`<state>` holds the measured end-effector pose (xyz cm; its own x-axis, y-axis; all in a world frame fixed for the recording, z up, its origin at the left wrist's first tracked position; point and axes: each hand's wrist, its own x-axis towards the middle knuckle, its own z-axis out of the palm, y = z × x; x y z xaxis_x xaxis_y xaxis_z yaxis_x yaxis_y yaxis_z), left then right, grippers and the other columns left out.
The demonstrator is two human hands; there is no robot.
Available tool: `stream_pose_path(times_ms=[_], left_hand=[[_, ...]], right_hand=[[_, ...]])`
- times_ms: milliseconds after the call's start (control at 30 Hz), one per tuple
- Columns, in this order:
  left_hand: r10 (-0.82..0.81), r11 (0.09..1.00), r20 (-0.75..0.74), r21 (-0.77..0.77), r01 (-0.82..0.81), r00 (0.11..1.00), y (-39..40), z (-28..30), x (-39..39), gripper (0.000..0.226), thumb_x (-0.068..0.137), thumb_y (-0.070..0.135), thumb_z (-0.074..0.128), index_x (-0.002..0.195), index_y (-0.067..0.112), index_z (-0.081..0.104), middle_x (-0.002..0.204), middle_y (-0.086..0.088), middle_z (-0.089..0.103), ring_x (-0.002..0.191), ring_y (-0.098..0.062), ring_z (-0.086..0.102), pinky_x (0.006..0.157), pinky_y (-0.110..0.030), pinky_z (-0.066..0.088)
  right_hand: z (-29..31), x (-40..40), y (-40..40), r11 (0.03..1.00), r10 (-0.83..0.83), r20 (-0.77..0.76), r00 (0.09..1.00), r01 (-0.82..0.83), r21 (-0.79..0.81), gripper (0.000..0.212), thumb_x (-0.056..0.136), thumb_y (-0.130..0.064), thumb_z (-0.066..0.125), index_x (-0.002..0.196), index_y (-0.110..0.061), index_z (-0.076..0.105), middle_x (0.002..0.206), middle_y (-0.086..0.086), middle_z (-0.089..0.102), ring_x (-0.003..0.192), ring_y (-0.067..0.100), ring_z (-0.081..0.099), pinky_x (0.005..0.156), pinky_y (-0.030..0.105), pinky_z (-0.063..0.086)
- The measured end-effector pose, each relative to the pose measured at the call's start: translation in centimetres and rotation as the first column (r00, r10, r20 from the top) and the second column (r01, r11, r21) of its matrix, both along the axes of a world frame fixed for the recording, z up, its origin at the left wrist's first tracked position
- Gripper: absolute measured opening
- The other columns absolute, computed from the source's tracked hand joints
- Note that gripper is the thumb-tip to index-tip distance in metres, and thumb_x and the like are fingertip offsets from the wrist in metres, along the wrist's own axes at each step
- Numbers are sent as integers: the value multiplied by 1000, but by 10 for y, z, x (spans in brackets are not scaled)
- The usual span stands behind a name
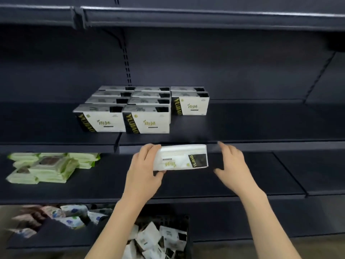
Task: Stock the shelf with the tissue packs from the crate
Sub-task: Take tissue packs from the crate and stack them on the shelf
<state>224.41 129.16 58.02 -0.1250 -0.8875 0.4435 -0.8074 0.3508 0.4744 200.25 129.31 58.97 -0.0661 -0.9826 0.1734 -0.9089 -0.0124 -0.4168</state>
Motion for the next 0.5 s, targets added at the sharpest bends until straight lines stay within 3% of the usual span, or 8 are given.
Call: stream_pose_path(times_ms=[200,300,500], left_hand=[[-26,997,-2,-74,26,1000,-50,48,-45,65,80,22,73,137,18,42,135,2,41,115,-22,43,85,-27,38],[-38,999,45,-14,39,998,-74,63,-72,66,84,30,68,141,21,35,140,4,34,117,-24,42,88,-35,43],[-73,980,276,199,17,958,-127,83,-104,74,87,37,62,147,22,23,148,1,27,127,-27,41,100,-39,42]], right_hand=[[22,-47,-40,989,-93,45,995,98,-114,58,88,-7,58,141,-10,36,143,10,38,130,28,31,102,38,35],[27,-61,-59,987,-102,63,993,109,-120,53,88,-10,57,139,-11,41,141,9,39,129,28,32,101,38,38],[31,-82,-90,991,-99,29,995,101,-85,51,91,-14,54,140,-12,39,138,10,40,124,28,35,96,34,39]])
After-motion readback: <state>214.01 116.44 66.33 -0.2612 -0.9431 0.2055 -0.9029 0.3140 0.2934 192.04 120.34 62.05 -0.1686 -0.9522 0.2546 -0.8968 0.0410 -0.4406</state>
